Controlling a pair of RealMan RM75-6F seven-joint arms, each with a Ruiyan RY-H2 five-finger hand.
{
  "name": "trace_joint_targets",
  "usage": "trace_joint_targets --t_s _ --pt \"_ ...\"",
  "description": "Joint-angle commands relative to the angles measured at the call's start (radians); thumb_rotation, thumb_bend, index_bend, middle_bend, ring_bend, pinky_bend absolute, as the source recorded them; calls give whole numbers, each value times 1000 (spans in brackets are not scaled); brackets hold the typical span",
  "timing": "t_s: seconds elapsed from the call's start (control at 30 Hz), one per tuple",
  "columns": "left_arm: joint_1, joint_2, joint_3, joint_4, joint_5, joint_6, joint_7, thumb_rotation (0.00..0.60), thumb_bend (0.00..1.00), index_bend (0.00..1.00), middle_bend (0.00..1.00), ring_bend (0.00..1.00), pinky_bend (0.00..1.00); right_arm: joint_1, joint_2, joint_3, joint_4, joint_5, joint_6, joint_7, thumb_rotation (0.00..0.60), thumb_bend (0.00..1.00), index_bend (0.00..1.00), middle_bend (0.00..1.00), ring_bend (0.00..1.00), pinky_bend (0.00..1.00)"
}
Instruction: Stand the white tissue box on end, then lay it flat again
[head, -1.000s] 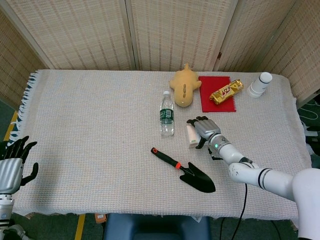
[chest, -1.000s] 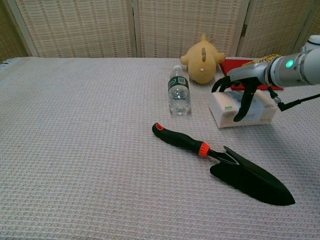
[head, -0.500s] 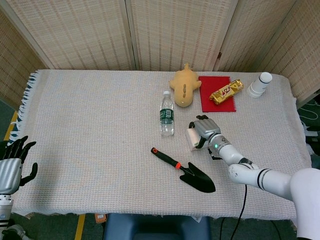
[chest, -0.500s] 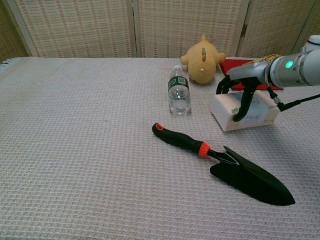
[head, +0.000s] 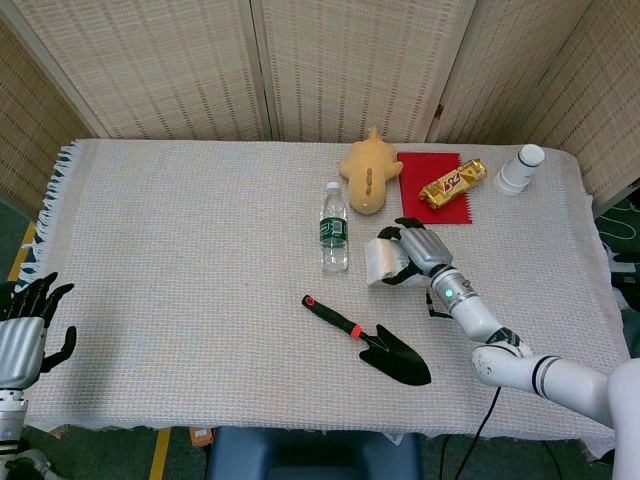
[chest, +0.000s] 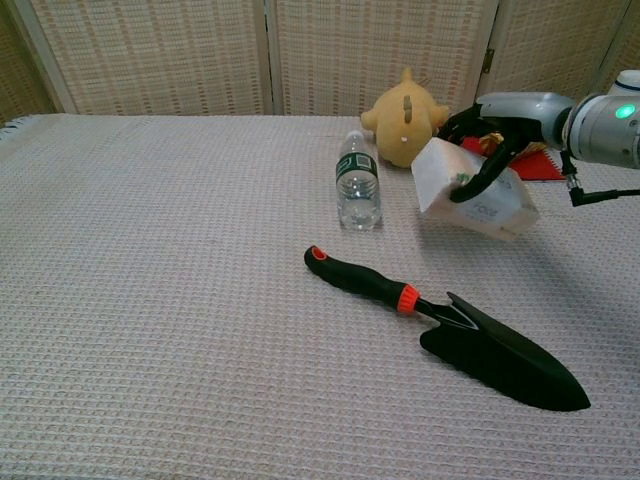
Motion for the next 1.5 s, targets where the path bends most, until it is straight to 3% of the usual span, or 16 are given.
trace_joint_targets --t_s 0.03,0.17,0.3,0.37,0.53,0.93,1.17,1.5 --pt "-1 -1 1 -1 1 -1 4 600 484 157 0 0 93 -177 -75 45 168 -326 174 726 600 0 410 370 195 0" --pt "0 -3 1 -3 4 3 9 600 485 158 0 0 93 -202 -131 -11 342 -449 218 1122 600 0 410 371 199 0" --pt "0 -4 1 -3 3 3 10 600 484 158 0 0 93 -194 -222 -68 557 -532 257 1354 600 0 410 377 204 0" --pt "0 -5 -1 -2 1 4 9 600 485 157 0 0 93 -185 -255 -86 631 -554 264 1406 600 0 410 378 206 0" --pt "-2 -7 -6 3 -10 -1 6 600 485 157 0 0 93 -163 -325 -119 777 -587 278 1476 600 0 410 378 206 0" --pt "-5 -12 -12 12 -29 -8 15 600 486 157 0 0 93 -125 -393 -179 934 -626 273 1666 600 0 410 379 207 0" --pt "-7 -13 -12 12 -30 -12 19 600 484 157 0 0 93 -133 -398 -188 957 -620 278 1643 600 0 412 383 207 0" --pt "-7 -15 -6 3 -17 -7 31 600 485 157 0 0 93 -170 -326 -219 909 -628 301 1586 600 0 411 384 207 0"
